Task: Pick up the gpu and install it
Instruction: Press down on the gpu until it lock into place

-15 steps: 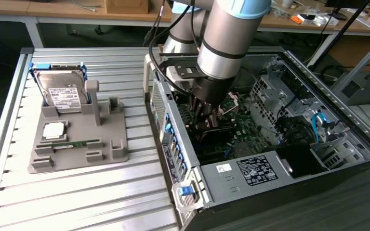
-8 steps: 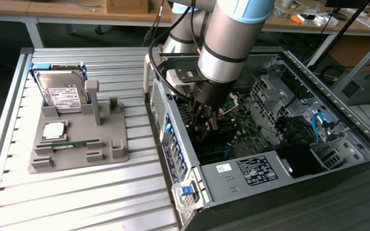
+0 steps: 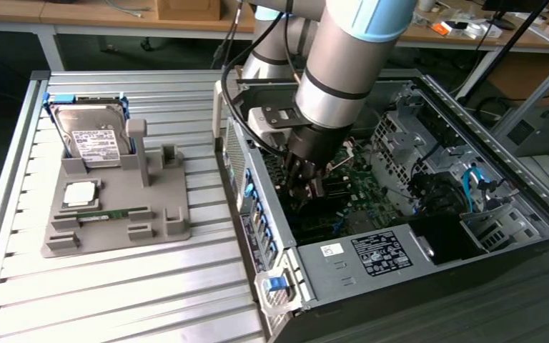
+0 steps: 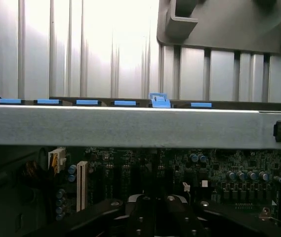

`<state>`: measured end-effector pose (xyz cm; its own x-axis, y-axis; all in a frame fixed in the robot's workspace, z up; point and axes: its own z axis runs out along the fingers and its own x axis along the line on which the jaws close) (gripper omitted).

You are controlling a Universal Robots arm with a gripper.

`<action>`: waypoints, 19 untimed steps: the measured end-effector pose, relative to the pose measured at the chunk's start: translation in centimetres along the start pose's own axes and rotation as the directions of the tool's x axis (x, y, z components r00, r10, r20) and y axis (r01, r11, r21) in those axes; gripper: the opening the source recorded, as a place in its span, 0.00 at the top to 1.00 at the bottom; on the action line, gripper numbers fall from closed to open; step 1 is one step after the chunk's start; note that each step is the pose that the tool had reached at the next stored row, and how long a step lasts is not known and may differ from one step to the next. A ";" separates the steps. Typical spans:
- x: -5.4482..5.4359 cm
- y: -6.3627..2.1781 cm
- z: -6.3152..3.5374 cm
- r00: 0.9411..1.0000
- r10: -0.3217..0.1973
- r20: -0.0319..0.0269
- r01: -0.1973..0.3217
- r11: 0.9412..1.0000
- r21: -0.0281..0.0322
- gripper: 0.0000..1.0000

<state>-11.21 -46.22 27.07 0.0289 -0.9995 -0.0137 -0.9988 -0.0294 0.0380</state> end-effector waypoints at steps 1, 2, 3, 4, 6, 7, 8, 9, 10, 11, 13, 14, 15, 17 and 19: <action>0.0 0.00 -0.01 1.000 0.000 0.001 0.000 1.000 0.000 0.89; 0.0 0.00 -0.02 1.000 -0.001 0.001 0.001 1.000 0.000 0.89; 0.0 0.00 -0.08 1.000 -0.001 0.001 0.001 1.000 0.000 0.89; 0.0 0.00 -0.19 1.000 -0.002 0.002 0.002 1.000 0.001 0.89; 0.0 0.04 -0.76 1.000 -0.003 0.001 0.003 1.000 0.000 0.89; 0.0 0.03 -1.17 1.000 -0.004 0.001 0.004 1.000 0.000 0.89; 0.0 0.04 -1.51 1.000 -0.004 0.001 0.004 1.000 0.000 0.89; 0.0 0.04 -1.86 1.000 -0.004 0.001 0.004 1.000 0.000 0.89; 0.0 0.03 -2.16 1.000 -0.004 0.001 0.004 1.000 0.000 0.89; 0.0 0.02 -2.48 1.000 -0.004 0.001 0.004 1.000 0.000 0.89; -0.1 -0.19 -2.62 1.000 -0.004 0.002 0.004 1.000 0.000 0.89; -0.1 -0.36 -2.63 1.000 -0.004 0.002 0.004 1.000 0.000 0.89; -0.2 -0.44 -2.64 1.000 -0.004 0.002 0.004 1.000 0.000 0.89; -0.5 -0.48 -2.63 1.000 -0.004 0.002 0.004 1.000 -0.001 0.89; -1.1 -0.51 -2.59 1.000 -0.005 0.002 0.005 1.000 -0.001 0.89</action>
<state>-10.64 -45.18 29.65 0.0335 -0.9993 -0.0155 -0.9987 -0.0341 0.0387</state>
